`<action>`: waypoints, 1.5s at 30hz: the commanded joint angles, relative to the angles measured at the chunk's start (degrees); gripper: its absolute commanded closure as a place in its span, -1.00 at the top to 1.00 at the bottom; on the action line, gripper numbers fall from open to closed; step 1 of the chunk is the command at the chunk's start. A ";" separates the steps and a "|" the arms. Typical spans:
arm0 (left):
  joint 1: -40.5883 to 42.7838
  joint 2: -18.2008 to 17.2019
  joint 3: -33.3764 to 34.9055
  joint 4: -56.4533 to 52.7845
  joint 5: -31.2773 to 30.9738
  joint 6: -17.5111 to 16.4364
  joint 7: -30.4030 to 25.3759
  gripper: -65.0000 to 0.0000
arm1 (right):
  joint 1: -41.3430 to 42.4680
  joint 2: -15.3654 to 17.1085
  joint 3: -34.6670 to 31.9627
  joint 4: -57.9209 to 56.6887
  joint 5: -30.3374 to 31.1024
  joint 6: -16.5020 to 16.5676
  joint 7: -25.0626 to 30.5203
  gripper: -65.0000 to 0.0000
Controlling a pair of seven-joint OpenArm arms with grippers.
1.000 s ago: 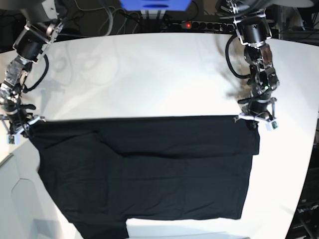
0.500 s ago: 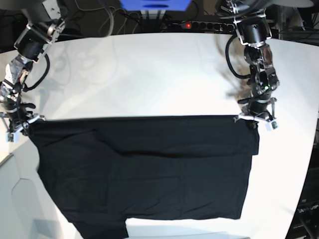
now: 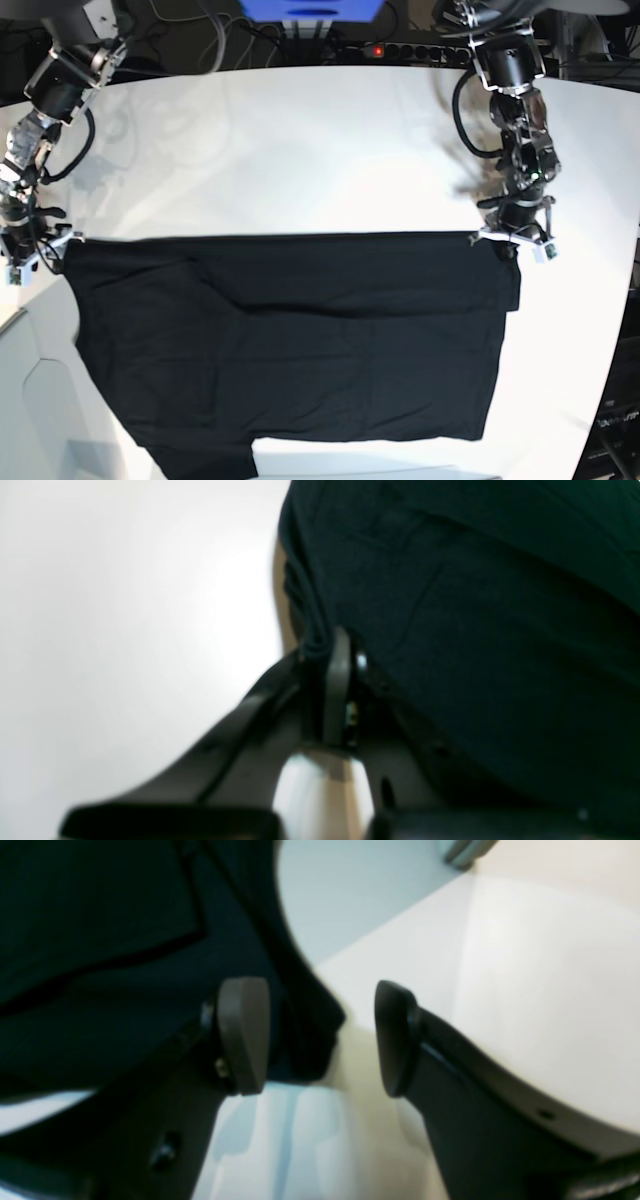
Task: Fold the T-shirt properly
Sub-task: 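Lay the shoulder edge down and release with both grippers, then drag the folded shirt back toward the robot with both grippers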
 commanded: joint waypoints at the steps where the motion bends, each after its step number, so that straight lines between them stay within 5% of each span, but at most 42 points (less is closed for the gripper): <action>1: -0.46 -0.71 -0.19 0.92 0.17 0.03 0.22 -0.99 | 0.43 1.08 0.15 -0.09 0.96 0.03 1.29 0.05; 14: 1.56 -0.71 -0.19 4.61 0.35 0.03 0.30 -0.99 | -0.01 1.34 -0.12 -5.19 0.96 0.03 1.47 -0.01; 20: 2.88 -0.71 -0.28 5.14 0.26 0.03 0.57 -0.99 | -0.01 1.34 -0.21 -5.19 0.69 0.03 1.38 -0.98; 45: 17.83 -0.71 -0.36 26.59 0.17 0.12 0.74 -0.99 | -14.34 1.78 0.32 16.97 3.94 0.12 -0.55 -1.00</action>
